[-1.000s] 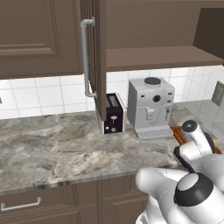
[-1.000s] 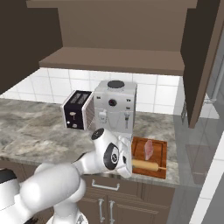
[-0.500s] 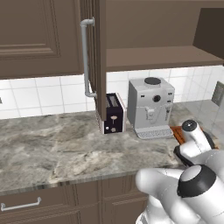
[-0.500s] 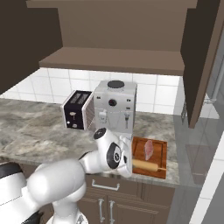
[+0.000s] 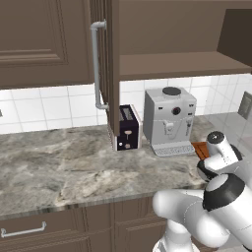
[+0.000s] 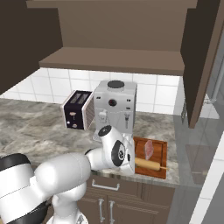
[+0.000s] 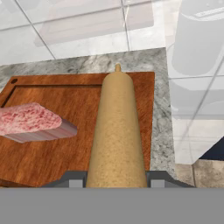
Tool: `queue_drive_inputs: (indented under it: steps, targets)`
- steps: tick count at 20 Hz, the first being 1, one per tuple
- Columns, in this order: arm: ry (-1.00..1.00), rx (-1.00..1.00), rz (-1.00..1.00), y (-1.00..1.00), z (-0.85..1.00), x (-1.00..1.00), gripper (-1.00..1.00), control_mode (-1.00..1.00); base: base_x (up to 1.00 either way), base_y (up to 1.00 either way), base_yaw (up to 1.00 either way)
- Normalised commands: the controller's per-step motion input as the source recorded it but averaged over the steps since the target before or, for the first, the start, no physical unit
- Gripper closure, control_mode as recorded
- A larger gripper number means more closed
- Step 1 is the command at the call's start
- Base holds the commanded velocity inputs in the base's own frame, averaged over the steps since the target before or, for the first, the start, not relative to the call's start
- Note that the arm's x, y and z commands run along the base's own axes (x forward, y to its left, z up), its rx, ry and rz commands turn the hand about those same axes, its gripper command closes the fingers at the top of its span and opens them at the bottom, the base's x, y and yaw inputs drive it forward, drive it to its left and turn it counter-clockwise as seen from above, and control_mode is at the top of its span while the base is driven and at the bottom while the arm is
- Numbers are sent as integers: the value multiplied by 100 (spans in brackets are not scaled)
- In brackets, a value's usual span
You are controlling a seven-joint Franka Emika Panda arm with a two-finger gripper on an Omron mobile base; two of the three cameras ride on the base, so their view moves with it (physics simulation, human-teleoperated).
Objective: Open the cabinet, retrieve the rolling pin, and place it next to the meat on the cutting board to prepare for tenderizing.
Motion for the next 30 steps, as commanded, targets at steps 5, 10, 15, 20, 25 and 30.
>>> queue_drive_inputs:
  steps: [5, 10, 15, 20, 25, 30]
  targets:
    - [0, 2, 0, -5, -26, 4, 100, -100, 0, 0, 0]
    - [5, 4, 4, -3, -35, 7, 100, -100, 0, 0, 0]
    - [5, 9, 6, -2, -33, 12, -100, -100, 0, 0, 0]
    - [-1, 7, 2, -7, -7, 1, -100, -100, 0, 0, 0]
    - [-5, 2, 0, 0, 0, -6, -100, -100, 0, 0, 0]
    - [-8, 0, 0, 0, 16, -9, -100, -100, 0, 0, 0]
